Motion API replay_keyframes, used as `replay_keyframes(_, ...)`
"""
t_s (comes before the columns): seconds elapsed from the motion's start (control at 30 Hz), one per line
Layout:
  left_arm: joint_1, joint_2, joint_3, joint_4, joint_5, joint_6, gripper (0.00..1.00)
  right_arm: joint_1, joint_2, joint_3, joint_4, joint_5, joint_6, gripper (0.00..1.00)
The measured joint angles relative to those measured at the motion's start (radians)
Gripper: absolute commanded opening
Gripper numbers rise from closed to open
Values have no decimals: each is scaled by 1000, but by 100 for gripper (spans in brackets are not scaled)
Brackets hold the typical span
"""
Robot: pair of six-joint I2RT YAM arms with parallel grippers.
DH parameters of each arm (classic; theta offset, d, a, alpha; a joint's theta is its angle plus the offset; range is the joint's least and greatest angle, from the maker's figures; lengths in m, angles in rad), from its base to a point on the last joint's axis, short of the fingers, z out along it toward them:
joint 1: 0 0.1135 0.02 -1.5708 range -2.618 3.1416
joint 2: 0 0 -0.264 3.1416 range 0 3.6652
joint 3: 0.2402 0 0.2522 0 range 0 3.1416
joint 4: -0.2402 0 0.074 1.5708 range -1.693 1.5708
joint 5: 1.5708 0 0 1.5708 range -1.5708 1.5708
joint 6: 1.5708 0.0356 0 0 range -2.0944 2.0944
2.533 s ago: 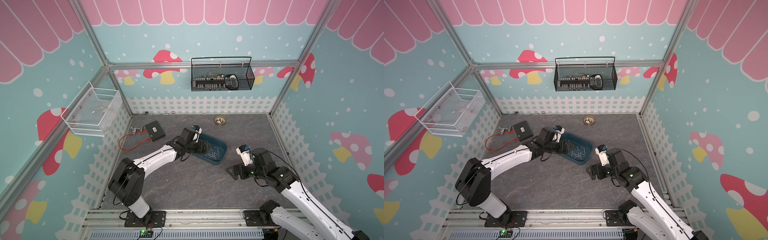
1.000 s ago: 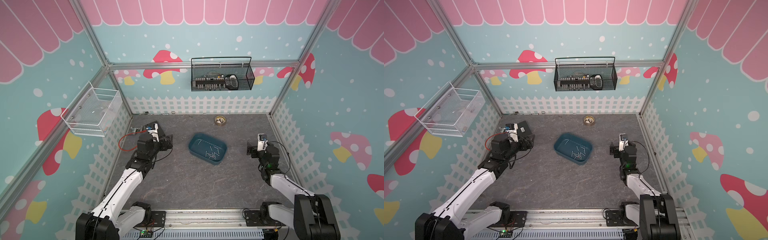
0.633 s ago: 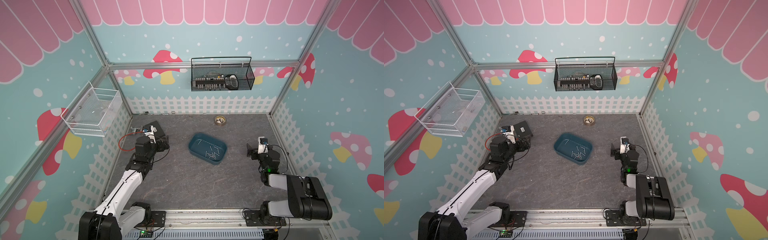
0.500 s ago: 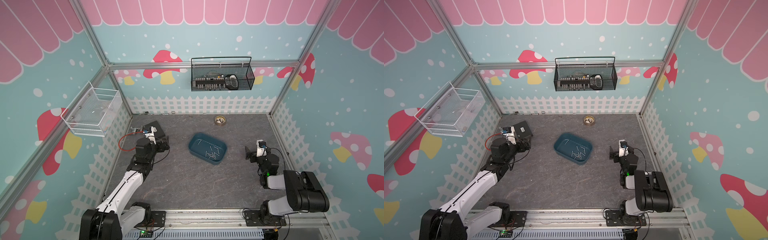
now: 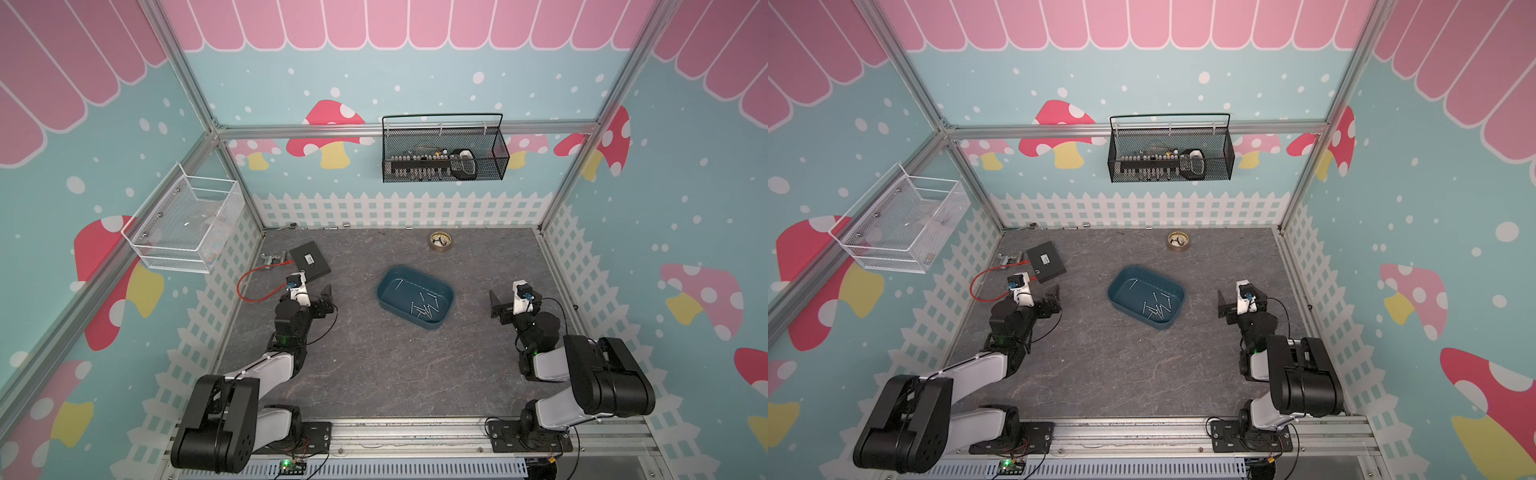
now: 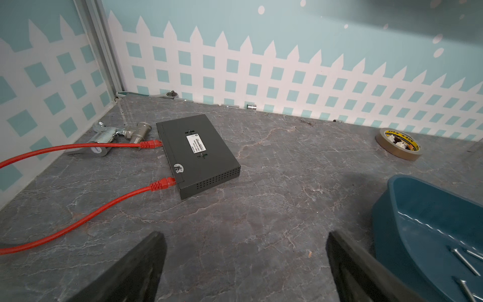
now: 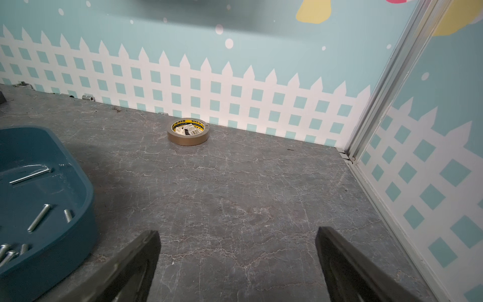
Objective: Put the screws on the desktop into the storage box
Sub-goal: Reset both arms
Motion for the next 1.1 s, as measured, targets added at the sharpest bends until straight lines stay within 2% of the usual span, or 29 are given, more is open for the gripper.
replay_keyframes(0.4, 24, 196, -36, 364, 101, 46, 99, 0, 0, 0, 1, 4, 0, 99)
replay_keyframes(1.0, 7, 219, -36, 432, 103, 71, 99, 0, 0, 0, 0, 8, 0, 99)
replay_keyframes(1.1, 7, 219, -36, 435, 103, 71, 99, 27, 0, 16, -24, 51, -6, 99)
